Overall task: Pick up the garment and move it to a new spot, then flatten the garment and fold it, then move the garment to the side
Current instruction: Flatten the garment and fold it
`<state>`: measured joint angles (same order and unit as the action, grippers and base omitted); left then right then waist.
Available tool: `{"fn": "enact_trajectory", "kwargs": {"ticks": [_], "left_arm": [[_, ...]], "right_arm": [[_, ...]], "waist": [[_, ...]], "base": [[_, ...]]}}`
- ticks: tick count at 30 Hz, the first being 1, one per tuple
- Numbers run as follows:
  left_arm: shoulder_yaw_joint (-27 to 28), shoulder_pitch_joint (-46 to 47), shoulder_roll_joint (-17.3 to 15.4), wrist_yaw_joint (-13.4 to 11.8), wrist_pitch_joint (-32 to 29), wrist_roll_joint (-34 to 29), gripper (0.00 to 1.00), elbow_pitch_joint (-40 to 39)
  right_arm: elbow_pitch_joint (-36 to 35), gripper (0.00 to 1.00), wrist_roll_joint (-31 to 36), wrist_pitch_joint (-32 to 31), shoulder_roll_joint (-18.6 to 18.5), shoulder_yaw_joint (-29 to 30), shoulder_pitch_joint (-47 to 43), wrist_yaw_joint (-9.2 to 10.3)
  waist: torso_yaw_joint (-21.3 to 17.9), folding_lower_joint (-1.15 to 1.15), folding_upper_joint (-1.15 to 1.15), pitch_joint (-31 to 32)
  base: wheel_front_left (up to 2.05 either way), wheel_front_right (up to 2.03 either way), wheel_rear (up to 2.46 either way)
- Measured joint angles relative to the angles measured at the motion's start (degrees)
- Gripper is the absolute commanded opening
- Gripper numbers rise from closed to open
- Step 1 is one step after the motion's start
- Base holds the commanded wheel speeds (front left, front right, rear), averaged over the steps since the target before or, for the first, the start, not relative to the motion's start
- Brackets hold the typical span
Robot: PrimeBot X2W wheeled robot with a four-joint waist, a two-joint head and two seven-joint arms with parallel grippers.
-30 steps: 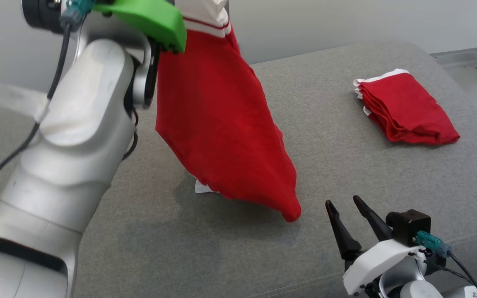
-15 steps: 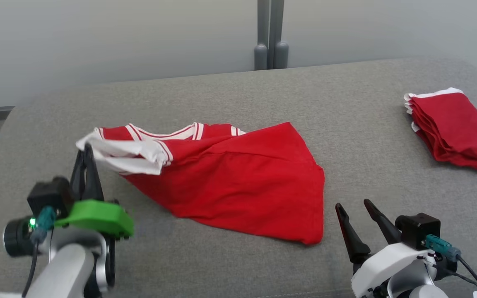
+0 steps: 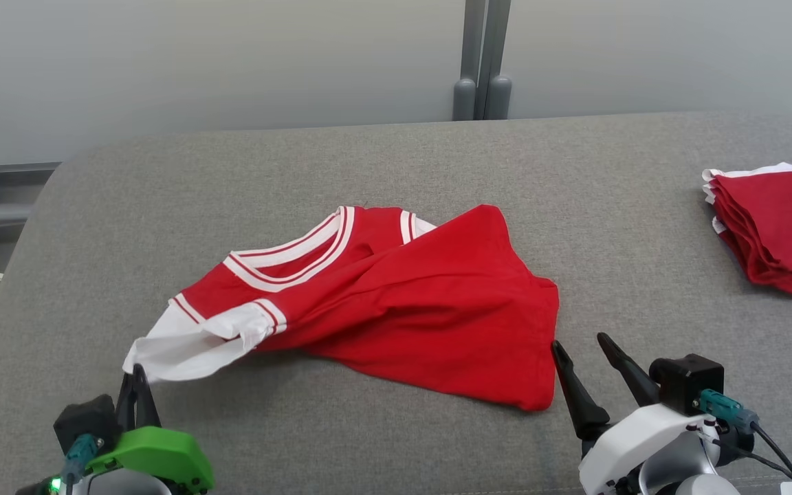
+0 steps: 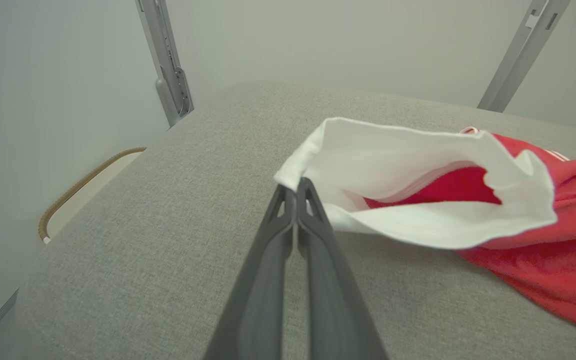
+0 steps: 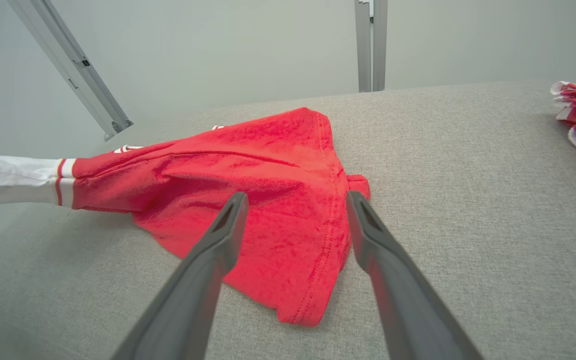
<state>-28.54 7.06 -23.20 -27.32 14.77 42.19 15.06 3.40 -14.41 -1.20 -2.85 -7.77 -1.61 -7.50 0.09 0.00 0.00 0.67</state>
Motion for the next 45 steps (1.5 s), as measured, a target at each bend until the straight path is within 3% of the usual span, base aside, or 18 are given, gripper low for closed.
{"fn": "enact_trajectory", "kwargs": {"ticks": [2,3,4,15,20,27,33,40,45], "left_arm": [[0.18,-0.94,0.67,0.27,0.01,0.54,0.0,1.82],[0.04,-1.28,0.94,0.42,0.01,0.58,0.28,2.79],[0.09,-1.57,1.31,0.68,-0.09,1.12,1.0,4.19],[3.58,-2.44,3.91,3.14,0.14,2.72,1.0,9.49],[6.22,-3.99,4.24,3.33,0.22,1.94,1.0,6.81],[9.88,-8.36,2.7,0.09,0.26,1.02,1.0,1.65],[14.45,-9.27,4.45,1.69,0.26,-1.58,1.0,-6.02],[18.83,-9.49,12.22,12.91,0.37,-7.21,1.0,-13.6],[17.1,-10.74,14.52,20.06,0.37,-10.78,1.0,-11.93]], "right_arm": [[-0.01,1.0,0.14,-0.19,-0.02,0.03,-0.05,0.0],[-0.03,1.0,0.2,-0.22,-0.02,0.07,-0.05,0.0],[-0.04,1.0,0.3,-0.23,0.0,0.03,-0.05,0.0],[-0.59,1.0,0.53,-0.73,-0.01,0.96,-0.14,0.0],[-0.58,1.0,0.59,-0.79,-0.01,1.08,-0.25,0.0],[-0.55,1.0,0.59,-0.8,-0.01,1.59,-0.42,0.0],[-0.56,1.0,0.59,-0.8,0.0,2.2,-0.65,0.0],[-0.29,1.0,0.58,-0.79,-0.01,2.67,-0.81,0.0],[0.25,1.0,0.47,-0.73,-0.01,2.67,-0.81,0.0]], "waist": [[-0.22,0.0,0.0,-0.12],[-0.35,0.0,0.0,-0.17],[-0.47,0.0,0.0,-0.22],[-0.79,0.0,0.0,-0.32],[-0.37,0.0,0.0,0.13],[0.21,0.0,0.0,0.71],[0.89,0.0,0.0,0.93],[1.83,0.0,0.0,1.39],[2.32,0.0,0.0,1.78]], "base": [[0.0,0.0,0.0],[0.0,0.0,0.0],[0.0,0.0,0.0],[0.0,0.0,0.0],[0.0,0.0,0.0],[0.0,0.0,0.0],[0.0,0.0,0.0],[0.0,0.0,0.0],[0.0,0.0,0.0]]}}
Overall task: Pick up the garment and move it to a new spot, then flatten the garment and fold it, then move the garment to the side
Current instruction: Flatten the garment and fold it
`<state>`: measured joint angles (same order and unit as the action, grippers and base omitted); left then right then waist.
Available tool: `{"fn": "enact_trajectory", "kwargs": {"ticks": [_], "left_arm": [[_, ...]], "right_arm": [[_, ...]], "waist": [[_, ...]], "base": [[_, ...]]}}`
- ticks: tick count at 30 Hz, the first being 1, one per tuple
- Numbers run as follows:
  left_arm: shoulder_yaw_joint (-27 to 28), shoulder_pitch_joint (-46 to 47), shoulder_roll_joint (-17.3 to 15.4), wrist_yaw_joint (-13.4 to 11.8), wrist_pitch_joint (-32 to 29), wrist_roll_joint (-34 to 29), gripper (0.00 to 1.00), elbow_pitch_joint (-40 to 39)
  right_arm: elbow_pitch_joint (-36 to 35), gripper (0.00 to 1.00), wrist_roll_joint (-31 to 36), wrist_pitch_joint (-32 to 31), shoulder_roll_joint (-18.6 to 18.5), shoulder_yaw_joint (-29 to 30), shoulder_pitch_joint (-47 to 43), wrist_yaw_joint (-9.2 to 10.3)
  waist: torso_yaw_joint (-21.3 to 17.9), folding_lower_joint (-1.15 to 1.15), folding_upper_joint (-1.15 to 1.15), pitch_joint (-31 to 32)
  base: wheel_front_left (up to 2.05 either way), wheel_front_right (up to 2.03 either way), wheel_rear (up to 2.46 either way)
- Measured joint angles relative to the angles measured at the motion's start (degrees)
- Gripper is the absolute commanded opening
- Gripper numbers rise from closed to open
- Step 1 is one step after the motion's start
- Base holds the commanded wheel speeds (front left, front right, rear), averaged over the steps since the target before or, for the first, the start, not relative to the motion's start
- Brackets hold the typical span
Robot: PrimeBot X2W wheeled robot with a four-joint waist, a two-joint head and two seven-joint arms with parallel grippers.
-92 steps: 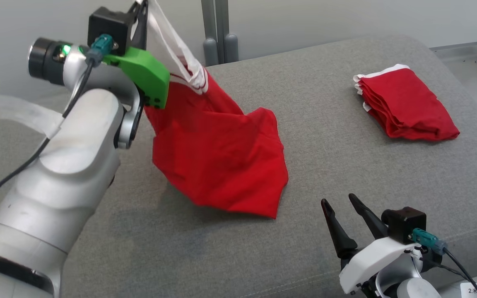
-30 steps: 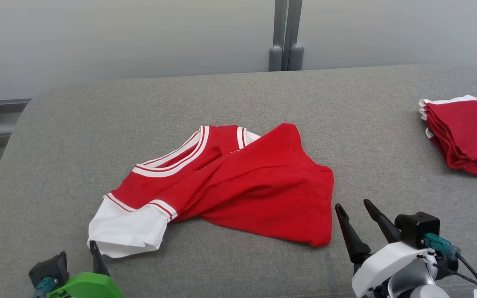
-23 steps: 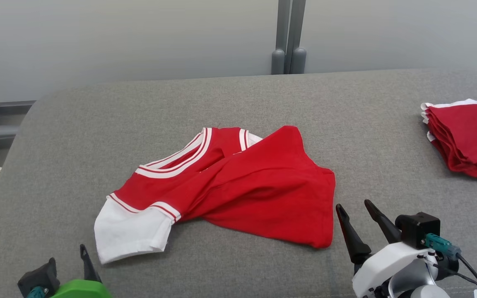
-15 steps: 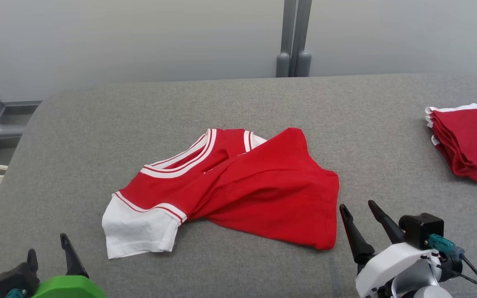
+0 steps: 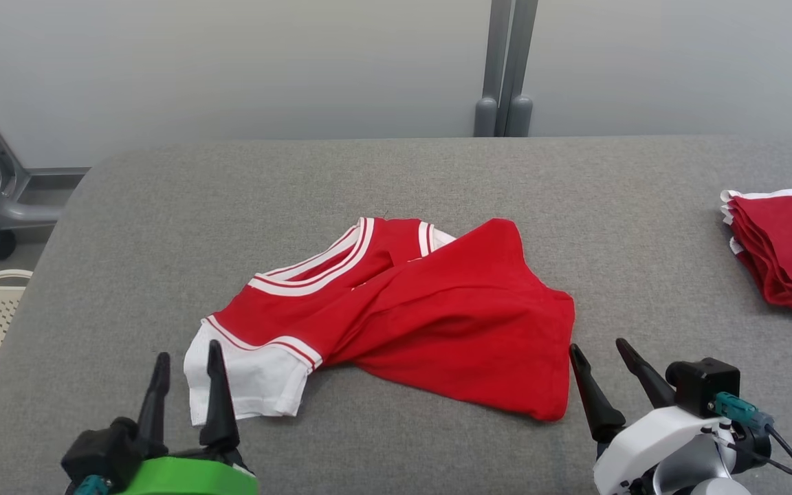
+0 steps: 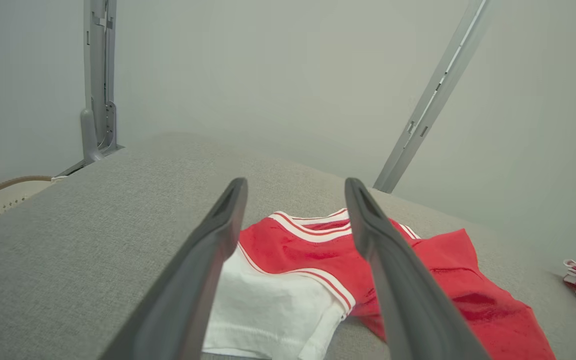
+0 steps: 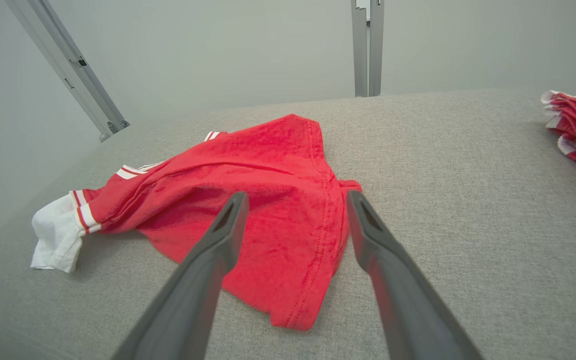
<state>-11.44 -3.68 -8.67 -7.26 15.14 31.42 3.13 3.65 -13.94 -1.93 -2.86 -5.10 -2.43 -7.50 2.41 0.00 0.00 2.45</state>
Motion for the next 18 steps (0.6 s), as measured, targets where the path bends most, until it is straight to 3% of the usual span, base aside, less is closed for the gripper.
{"fn": "enact_trajectory", "kwargs": {"ticks": [7,11,18], "left_arm": [[-1.69,-1.83,1.2,6.5,-0.01,-3.09,1.0,1.93],[-2.2,-3.02,0.78,7.78,-0.01,-4.8,1.0,3.12],[-2.71,-4.08,-0.53,7.61,-0.12,-6.55,1.0,3.38]], "right_arm": [[1.42,1.0,-0.08,0.82,0.0,0.46,-0.36,0.0],[2.47,1.0,1.3,0.67,0.0,1.45,-0.72,0.0],[2.87,1.0,1.72,0.29,0.0,2.75,-0.82,0.0]], "waist": [[0.7,0.0,0.0,0.46],[1.22,0.0,0.0,0.65],[2.42,0.0,0.0,0.71]], "base": [[0.0,0.0,0.0],[0.0,0.0,0.0],[0.0,0.0,0.0]]}}
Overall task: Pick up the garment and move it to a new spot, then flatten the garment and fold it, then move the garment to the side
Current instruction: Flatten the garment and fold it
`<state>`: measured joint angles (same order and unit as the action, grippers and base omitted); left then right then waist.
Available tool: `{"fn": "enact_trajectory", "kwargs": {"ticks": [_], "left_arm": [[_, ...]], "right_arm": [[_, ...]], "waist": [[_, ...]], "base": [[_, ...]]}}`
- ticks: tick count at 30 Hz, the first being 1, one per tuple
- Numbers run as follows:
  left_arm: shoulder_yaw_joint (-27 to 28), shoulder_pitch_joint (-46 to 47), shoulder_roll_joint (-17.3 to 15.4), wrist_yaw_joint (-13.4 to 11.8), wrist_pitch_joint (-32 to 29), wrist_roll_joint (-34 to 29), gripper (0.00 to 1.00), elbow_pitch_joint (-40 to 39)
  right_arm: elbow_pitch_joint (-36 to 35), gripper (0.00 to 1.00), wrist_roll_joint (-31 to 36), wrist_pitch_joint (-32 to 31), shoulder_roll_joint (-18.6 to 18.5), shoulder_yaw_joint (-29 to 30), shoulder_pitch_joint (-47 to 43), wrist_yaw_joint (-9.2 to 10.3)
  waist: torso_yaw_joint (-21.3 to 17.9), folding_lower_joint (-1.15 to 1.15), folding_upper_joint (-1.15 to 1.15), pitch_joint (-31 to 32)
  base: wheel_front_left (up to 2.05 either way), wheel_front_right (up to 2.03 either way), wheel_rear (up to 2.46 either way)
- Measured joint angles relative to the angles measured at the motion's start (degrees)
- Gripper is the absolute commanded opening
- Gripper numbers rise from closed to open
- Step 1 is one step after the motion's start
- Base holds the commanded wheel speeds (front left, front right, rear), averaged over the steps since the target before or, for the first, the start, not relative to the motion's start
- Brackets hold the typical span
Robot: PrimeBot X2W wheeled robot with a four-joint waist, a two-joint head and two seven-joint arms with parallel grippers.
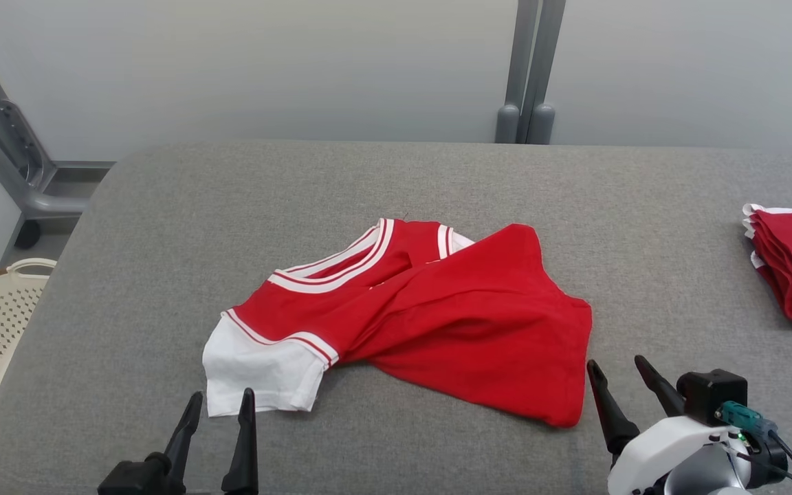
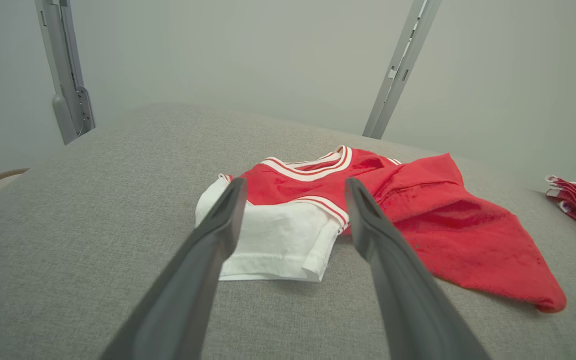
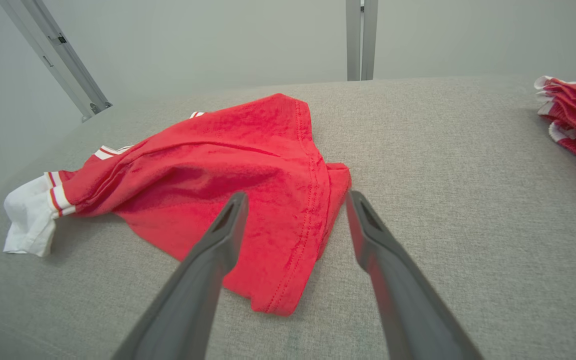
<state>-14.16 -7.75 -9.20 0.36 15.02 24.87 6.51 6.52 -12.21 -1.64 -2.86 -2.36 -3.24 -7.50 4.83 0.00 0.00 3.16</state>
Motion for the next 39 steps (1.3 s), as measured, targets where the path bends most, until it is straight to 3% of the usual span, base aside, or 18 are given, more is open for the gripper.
{"fn": "enact_trajectory", "kwargs": {"ticks": [6,18,28,29,31,33,34,35,39], "left_arm": [[0.23,0.07,-0.99,-1.23,-1.43,-0.51,1.0,-0.69],[-0.98,1.67,-2.11,-2.44,-4.67,-1.42,1.0,-4.55],[-2.3,5.06,-1.46,-1.27,-3.97,-1.37,1.0,-2.31],[-2.33,5.28,-1.44,-1.1,-3.85,-1.37,1.0,-2.12],[-2.33,5.54,-1.35,-1.05,-3.76,-1.36,1.0,-1.75],[-2.32,5.61,-1.31,-1.04,-3.49,-1.31,1.0,-1.37],[-2.32,5.71,-1.29,-1.04,-3.36,-1.31,1.0,-1.24],[-2.35,5.83,-1.24,-1.04,-3.36,-1.3,1.0,-1.13],[-2.48,6.38,-1.14,-1.04,-3.27,-1.21,1.0,-0.59]], "right_arm": [[2.56,1.0,1.45,-5.41,0.02,1.09,4.25,0.0],[19.6,1.0,0.97,-26.02,-1.45,10.87,29.09,0.0],[31.08,1.0,2.01,-30.63,-1.62,10.71,38.23,0.01],[31.69,0.96,2.13,-30.63,-1.62,10.32,38.41,0.01],[32.7,0.71,1.8,-30.61,-1.51,10.03,38.89,0.01],[33.66,0.67,1.76,-30.54,-1.42,9.84,39.02,0.01],[34.15,0.51,1.75,-30.54,-1.42,9.87,39.07,0.01],[34.66,0.44,1.75,-30.53,-1.46,10.03,39.15,0.01],[36.18,0.36,2.02,-30.53,-1.54,10.77,39.72,0.01]], "waist": [[0.36,0.0,0.0,-0.74],[1.85,0.0,0.0,-5.62],[5.41,0.0,0.0,-10.79],[5.76,0.0,0.0,-11.12],[6.38,0.0,0.0,-11.72],[6.81,0.0,0.0,-12.2],[6.96,0.0,0.0,-12.39],[7.07,0.0,0.0,-12.55],[7.16,0.0,0.0,-12.81]], "base": [[0.0,0.0,0.0],[0.0,0.0,0.0],[0.0,0.0,0.0],[0.0,0.0,0.0],[0.0,0.0,0.0],[0.0,0.0,0.0],[0.0,0.0,0.0],[0.0,0.0,0.0],[0.0,0.0,0.0]]}}
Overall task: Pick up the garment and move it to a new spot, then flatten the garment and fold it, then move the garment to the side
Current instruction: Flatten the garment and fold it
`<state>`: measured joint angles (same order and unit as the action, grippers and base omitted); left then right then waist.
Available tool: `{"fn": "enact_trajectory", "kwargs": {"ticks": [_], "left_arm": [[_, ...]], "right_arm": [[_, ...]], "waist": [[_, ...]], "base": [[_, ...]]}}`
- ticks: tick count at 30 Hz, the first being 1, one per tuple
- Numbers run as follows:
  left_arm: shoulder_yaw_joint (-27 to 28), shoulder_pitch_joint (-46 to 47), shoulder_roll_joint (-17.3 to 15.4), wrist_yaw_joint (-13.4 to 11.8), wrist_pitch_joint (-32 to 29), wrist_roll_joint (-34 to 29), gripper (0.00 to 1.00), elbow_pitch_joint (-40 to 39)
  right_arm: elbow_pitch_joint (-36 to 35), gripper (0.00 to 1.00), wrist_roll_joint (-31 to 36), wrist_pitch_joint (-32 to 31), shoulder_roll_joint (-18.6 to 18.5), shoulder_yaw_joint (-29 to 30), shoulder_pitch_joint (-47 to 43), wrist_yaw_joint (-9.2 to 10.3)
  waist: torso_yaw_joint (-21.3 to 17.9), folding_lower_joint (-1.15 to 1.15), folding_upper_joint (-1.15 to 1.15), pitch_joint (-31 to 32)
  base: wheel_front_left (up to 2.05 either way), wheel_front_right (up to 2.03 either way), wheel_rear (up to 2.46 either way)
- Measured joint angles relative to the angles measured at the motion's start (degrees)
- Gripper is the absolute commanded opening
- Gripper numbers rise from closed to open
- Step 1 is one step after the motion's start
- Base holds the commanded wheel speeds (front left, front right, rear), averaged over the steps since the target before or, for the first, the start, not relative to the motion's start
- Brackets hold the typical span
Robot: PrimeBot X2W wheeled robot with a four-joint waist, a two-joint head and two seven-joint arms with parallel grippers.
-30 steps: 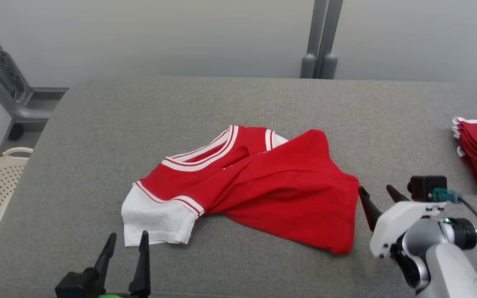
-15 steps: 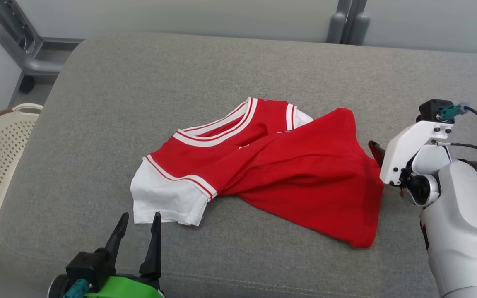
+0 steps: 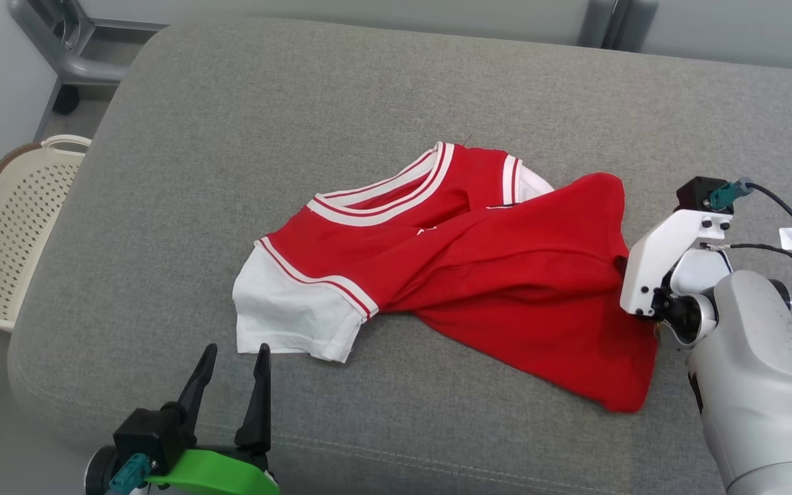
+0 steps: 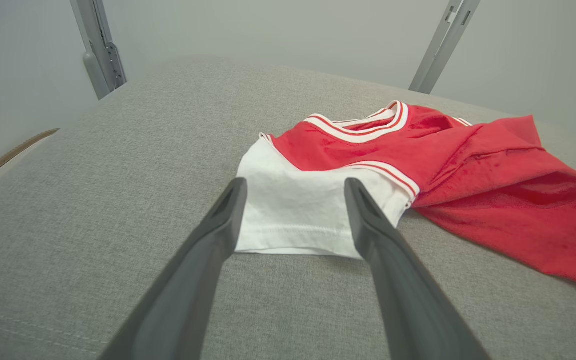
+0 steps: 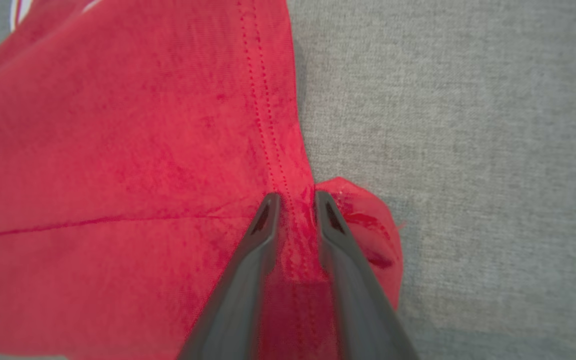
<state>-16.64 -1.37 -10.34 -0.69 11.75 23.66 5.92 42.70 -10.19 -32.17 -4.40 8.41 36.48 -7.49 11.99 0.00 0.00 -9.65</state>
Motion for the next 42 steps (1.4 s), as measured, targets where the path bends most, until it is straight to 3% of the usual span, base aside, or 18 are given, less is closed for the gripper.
{"fn": "enact_trajectory", "kwargs": {"ticks": [1,2,3,6,7,9,21,23,25,26,27,28,30,42], "left_arm": [[-0.05,0.03,0.02,0.0,0.01,0.02,1.0,0.1],[-0.1,0.06,0.04,0.01,0.02,0.09,1.0,0.18],[-0.12,0.14,0.05,0.01,0.11,0.1,1.0,0.31],[-0.14,0.33,0.04,0.0,0.19,0.41,1.0,0.62],[-0.18,0.36,0.04,0.0,0.19,0.41,1.0,0.64],[-0.3,0.45,0.02,0.0,0.19,0.41,1.0,0.69],[-0.8,0.59,-0.23,-0.08,0.15,0.67,1.0,0.91],[-0.8,0.59,-0.35,-0.09,0.15,0.88,1.0,0.92],[-0.81,0.59,-0.4,-0.18,0.15,0.93,1.0,0.96],[-0.85,0.59,-0.43,-0.31,0.15,0.98,1.0,0.98],[-0.85,0.59,-0.46,-0.31,0.15,1.0,1.0,1.01],[-0.88,0.59,-0.51,-0.31,0.12,1.01,1.0,1.05],[-0.9,0.59,-0.56,-0.33,0.09,1.12,1.0,1.12],[-1.14,0.46,-1.01,-0.86,-0.04,1.44,1.0,1.18]], "right_arm": [[0.23,0.34,0.18,0.04,-0.01,0.02,0.17,0.0],[0.46,0.23,0.16,0.05,0.0,0.07,0.24,0.0],[0.73,0.0,0.14,0.05,0.02,0.09,0.24,0.0],[1.15,0.02,0.11,0.81,-0.05,0.36,0.26,0.0],[1.2,0.42,0.02,1.0,-0.07,0.45,0.31,0.0],[1.31,1.0,-0.02,1.62,-0.15,0.53,0.4,0.0],[3.37,1.0,-0.23,2.61,-0.26,-0.01,1.44,0.0],[3.83,0.84,-0.31,2.58,-0.26,-0.44,1.44,0.0],[4.13,0.5,-0.43,2.59,-0.23,-0.99,1.43,0.0],[4.26,0.45,-0.63,2.59,-0.19,-1.22,1.42,0.0],[4.36,0.35,-0.71,2.59,-0.14,-1.43,1.4,0.0],[4.46,0.16,-0.74,2.6,-0.14,-1.63,1.38,0.0],[4.6,0.0,-0.8,2.78,-0.21,-1.94,1.35,0.0],[1.04,0.0,-1.62,10.61,-2.14,-4.86,3.38,0.0]], "waist": [[0.0,0.0,0.0,-0.01],[-0.01,0.0,0.0,0.01],[-0.03,0.0,0.0,0.05],[-0.14,0.0,0.0,0.18],[-0.15,0.0,0.0,0.24],[-0.1,0.0,0.0,0.29],[0.51,0.0,0.0,0.43],[0.63,0.0,0.0,0.4],[0.68,0.0,0.0,0.36],[0.68,0.0,0.0,0.37],[0.68,0.0,0.0,0.4],[0.69,0.0,0.0,0.44],[0.66,0.0,0.0,0.55],[0.19,0.0,0.0,2.62]], "base": [[0.0,0.0,0.0],[0.0,0.0,0.0],[0.0,0.0,0.0],[0.0,0.0,0.0],[0.0,0.0,0.0],[0.0,0.0,0.0],[0.0,0.0,0.0],[0.0,0.0,0.0],[0.0,0.0,0.0],[0.0,0.0,0.0],[0.0,0.0,0.0],[0.0,0.0,0.0],[0.0,0.0,0.0],[0.0,0.0,0.0]]}}
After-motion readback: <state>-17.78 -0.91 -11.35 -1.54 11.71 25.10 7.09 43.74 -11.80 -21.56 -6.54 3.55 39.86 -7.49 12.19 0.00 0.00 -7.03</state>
